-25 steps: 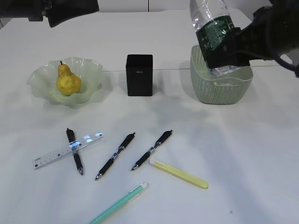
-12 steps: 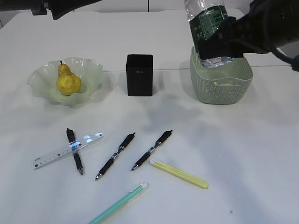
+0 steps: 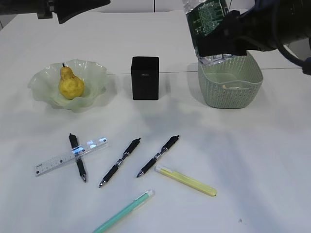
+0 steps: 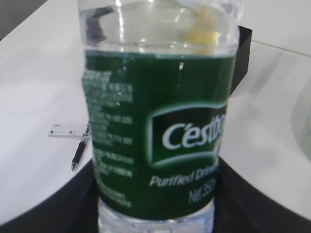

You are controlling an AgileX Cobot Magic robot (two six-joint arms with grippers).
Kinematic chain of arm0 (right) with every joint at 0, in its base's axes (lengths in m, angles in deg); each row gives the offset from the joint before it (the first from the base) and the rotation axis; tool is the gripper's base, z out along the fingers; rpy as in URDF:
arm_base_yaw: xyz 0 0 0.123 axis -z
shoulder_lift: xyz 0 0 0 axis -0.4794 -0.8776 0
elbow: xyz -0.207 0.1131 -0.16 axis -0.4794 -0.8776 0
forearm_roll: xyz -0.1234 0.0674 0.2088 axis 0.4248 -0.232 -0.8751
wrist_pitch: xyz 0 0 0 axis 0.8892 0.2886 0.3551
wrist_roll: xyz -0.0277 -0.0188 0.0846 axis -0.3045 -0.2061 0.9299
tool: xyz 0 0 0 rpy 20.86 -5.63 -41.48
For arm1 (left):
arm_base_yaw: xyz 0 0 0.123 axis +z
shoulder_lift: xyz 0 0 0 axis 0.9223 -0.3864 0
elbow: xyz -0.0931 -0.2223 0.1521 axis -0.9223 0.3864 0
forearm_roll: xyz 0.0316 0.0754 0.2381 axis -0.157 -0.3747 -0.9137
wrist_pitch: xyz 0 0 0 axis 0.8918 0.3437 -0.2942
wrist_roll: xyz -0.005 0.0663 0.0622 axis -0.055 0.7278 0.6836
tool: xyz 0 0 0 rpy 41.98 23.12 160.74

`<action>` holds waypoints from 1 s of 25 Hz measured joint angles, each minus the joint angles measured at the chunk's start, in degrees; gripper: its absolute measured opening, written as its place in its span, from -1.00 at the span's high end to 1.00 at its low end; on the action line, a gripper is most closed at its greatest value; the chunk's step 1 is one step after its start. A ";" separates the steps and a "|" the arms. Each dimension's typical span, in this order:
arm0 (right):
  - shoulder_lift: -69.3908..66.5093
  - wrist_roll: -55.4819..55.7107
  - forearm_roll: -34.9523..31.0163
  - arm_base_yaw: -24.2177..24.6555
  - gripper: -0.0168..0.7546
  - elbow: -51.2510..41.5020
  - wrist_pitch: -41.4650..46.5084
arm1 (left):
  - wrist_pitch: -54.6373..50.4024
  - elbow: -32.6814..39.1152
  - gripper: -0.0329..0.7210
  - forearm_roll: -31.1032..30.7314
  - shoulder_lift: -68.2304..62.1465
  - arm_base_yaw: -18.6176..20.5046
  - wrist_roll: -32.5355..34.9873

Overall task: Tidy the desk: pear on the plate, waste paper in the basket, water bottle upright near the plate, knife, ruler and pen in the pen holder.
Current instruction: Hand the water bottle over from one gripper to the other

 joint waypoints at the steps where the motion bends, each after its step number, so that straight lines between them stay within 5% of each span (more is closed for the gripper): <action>1: 0.00 -0.62 -0.10 0.00 -0.17 0.00 0.56 | 0.00 0.00 -0.51 0.00 0.00 0.00 0.00; 25: -0.33 -10.20 -5.07 -8.58 -0.17 8.41 4.54 | -3.23 -0.31 -0.61 0.98 0.00 -0.90 7.42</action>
